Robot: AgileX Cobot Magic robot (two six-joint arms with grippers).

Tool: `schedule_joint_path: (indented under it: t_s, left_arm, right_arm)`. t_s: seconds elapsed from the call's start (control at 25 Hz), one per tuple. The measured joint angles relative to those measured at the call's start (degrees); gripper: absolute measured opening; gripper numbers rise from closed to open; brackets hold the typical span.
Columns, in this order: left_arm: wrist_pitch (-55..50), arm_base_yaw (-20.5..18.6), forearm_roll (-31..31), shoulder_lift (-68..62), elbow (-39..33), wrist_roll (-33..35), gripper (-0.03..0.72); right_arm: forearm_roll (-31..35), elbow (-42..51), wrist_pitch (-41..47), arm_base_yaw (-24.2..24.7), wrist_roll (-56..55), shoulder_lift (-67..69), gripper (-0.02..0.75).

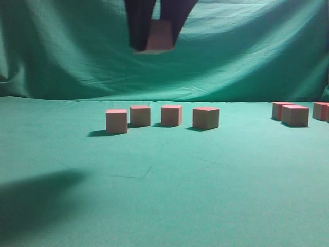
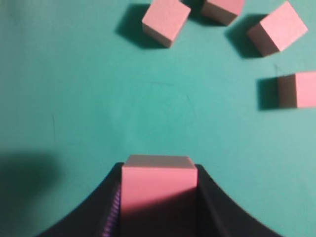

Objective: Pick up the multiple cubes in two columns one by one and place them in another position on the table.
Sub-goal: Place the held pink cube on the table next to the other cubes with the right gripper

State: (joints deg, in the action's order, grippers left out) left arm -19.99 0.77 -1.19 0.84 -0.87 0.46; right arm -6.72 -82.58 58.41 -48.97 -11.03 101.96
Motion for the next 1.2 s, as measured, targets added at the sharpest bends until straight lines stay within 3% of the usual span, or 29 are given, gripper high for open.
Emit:
schedule_joint_path:
  t_s: [0.56,1.2]
  left_arm:
    - [0.0,0.0,0.0,0.0,0.0,0.0,0.0]
    - [0.0,0.0,0.0,0.0,0.0,0.0,0.0]
  right_arm:
    - [-1.13,-11.91,0.65,0.0,4.3,15.94,0.258]
    - [-1.12,-12.97,-5.24,2.52,4.3,22.05,0.258]
